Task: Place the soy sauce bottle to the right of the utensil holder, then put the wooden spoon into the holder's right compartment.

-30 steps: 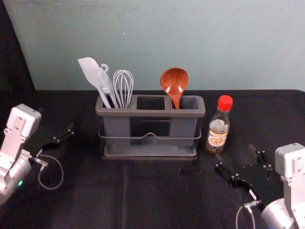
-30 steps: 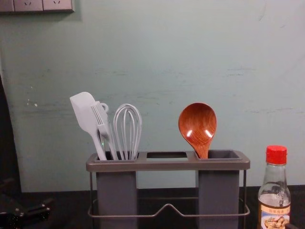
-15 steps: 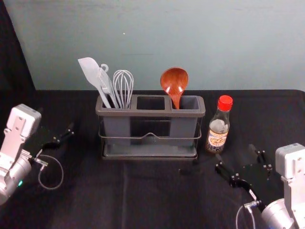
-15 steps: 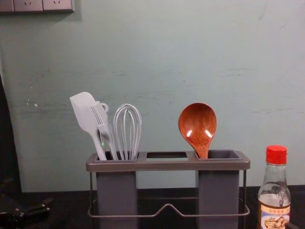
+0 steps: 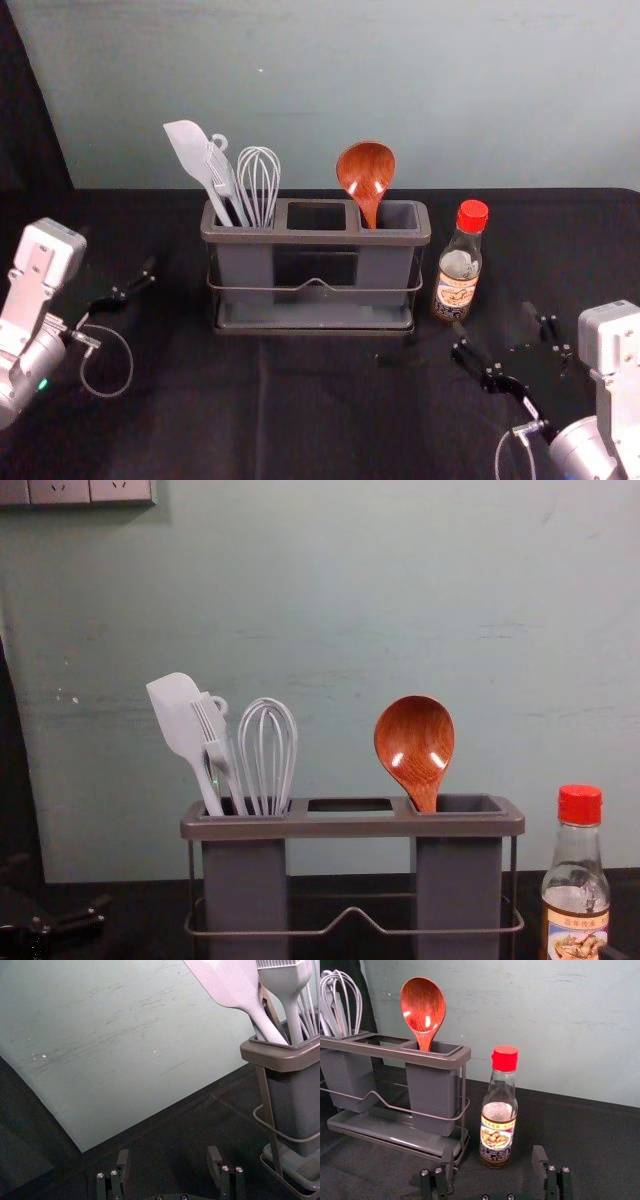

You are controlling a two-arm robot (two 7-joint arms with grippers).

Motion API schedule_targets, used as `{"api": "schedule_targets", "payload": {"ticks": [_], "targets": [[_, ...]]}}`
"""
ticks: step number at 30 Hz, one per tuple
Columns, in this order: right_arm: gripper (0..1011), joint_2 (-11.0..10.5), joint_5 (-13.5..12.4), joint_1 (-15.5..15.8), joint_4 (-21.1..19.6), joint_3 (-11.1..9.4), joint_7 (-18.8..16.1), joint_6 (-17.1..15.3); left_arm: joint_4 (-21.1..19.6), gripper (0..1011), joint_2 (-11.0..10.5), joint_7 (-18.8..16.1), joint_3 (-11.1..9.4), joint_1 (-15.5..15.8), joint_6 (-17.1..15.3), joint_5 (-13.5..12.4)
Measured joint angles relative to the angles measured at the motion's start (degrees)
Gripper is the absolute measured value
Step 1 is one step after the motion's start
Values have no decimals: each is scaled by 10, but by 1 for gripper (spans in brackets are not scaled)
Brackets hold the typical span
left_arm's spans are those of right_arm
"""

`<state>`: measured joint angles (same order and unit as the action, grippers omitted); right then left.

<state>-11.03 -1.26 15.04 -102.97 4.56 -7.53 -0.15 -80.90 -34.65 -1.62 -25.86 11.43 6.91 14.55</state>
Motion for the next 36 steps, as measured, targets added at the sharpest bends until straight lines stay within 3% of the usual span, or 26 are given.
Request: {"api": "schedule_targets", "payload": {"ticks": [36], "targets": [[1002,0,0,0,0,0,0,0,0,1011,0,0,0,0,0,0]]}}
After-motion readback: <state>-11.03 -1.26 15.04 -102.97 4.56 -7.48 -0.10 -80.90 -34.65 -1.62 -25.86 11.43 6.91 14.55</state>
